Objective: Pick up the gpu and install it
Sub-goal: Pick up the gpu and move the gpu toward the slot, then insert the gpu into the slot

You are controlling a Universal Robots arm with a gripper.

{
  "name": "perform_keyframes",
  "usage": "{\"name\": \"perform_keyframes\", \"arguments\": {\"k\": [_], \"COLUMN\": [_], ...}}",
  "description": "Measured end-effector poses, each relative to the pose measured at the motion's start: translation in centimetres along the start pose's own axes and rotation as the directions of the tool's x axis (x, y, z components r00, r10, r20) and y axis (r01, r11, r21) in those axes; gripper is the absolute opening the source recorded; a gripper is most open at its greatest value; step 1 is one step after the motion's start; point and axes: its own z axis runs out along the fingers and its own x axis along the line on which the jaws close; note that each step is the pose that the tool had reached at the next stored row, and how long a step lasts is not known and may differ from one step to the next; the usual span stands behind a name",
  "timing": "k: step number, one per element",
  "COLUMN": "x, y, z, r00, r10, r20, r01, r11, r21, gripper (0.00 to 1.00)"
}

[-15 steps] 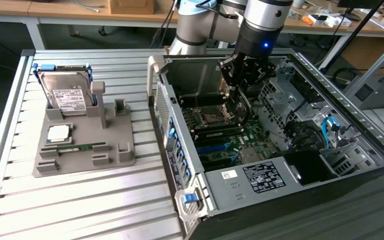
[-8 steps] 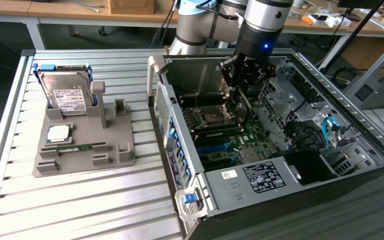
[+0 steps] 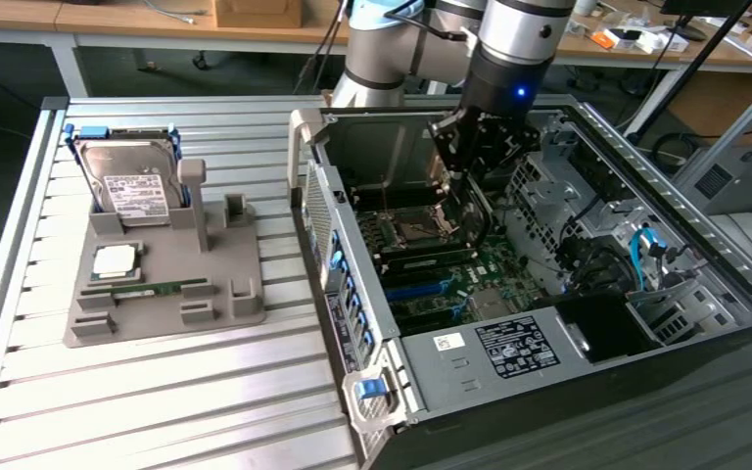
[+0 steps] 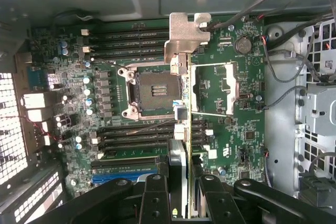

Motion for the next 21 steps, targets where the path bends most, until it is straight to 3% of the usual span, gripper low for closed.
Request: {"name": "perform_keyframes", "arguments": {"k": [7,12,21], "x": [-0.14,-0.18,-0.18], "y": [0.0,-0.22,-0.24], "z": [0.2,0.22,0.22], "r00": [1.0,1.0,1.0], "r10": [0.0,0.0,0.0], "r20": [-0.0001,-0.001,-0.001], "r01": [0.0,0.0,0.0], "r11": [1.0,0.9999,0.9999], "r21": [-0.0005,-0.0132,-0.0133], "gripper": [0.27,0.27,0.27]}}
